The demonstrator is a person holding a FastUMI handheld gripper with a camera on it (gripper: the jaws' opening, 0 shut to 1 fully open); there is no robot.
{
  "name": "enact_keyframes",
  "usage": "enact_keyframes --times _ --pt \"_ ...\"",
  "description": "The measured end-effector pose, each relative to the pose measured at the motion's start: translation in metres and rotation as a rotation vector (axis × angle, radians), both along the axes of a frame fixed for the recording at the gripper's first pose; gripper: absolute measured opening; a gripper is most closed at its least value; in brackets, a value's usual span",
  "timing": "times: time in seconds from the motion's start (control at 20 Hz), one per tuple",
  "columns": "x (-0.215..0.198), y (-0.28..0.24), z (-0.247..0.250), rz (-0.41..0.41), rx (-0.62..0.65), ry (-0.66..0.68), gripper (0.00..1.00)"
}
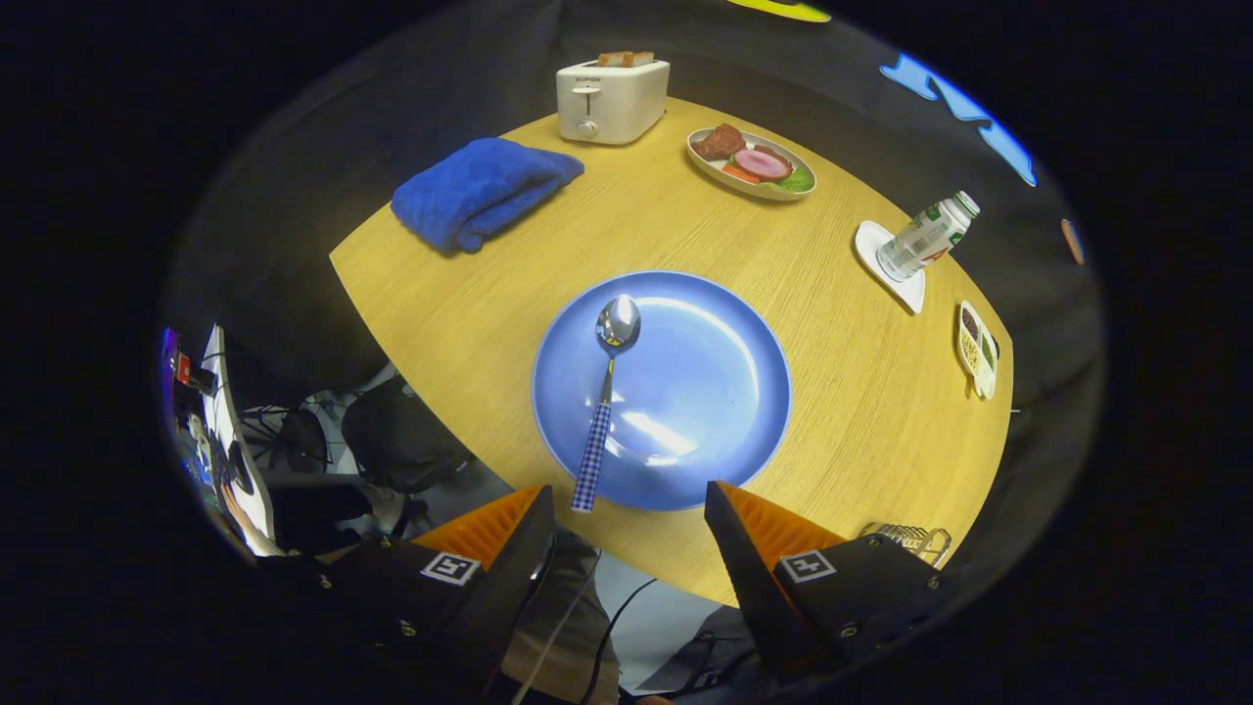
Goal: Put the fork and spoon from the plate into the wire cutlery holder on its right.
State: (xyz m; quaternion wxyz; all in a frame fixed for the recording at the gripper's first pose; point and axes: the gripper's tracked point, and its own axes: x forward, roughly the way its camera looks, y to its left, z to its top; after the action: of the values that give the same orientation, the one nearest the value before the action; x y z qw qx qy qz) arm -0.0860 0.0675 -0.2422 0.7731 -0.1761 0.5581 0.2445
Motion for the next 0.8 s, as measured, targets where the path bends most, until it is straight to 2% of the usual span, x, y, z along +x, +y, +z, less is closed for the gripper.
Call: enact_keyframes --times 0.25,0.6,0.8 --pt "0.009 0.013 -0.02 -0.075 0.018 0.009 0.95" --pt "0.017 0.018 -0.05 -0.118 0.016 0.079 0.96" --pt "0.018 0.017 -0.058 -0.114 0.009 0.131 0.93"
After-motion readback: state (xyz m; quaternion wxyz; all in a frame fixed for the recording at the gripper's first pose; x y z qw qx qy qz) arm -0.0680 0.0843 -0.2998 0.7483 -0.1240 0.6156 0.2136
